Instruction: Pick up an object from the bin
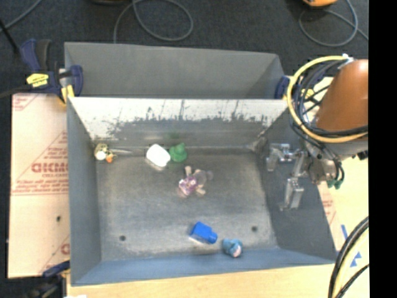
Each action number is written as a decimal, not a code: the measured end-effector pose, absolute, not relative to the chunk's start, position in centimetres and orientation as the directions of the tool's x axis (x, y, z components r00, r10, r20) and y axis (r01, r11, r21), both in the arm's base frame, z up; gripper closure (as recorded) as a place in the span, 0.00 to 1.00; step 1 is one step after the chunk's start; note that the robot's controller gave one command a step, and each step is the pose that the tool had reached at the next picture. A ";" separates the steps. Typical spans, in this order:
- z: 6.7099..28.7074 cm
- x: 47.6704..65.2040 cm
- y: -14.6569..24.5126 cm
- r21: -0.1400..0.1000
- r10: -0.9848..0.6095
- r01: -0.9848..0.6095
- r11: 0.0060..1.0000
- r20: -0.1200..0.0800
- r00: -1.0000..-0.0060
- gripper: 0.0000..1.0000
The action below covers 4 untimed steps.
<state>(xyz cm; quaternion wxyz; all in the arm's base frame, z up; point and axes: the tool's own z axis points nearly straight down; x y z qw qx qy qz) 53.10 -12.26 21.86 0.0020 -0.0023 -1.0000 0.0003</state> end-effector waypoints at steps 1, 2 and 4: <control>22.3 53.2 -12.2 -0.002 0.001 0.001 1.000 -0.004 -1.000 0.00; 17.6 54.1 -9.5 -0.003 -0.090 -0.090 0.996 -0.006 -0.996 0.00; 15.0 63.5 -3.8 -0.005 -0.231 -0.231 0.973 -0.012 -0.973 0.00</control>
Offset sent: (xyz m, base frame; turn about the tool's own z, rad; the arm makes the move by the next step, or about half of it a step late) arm 0.0237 0.0900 -0.1486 -0.2984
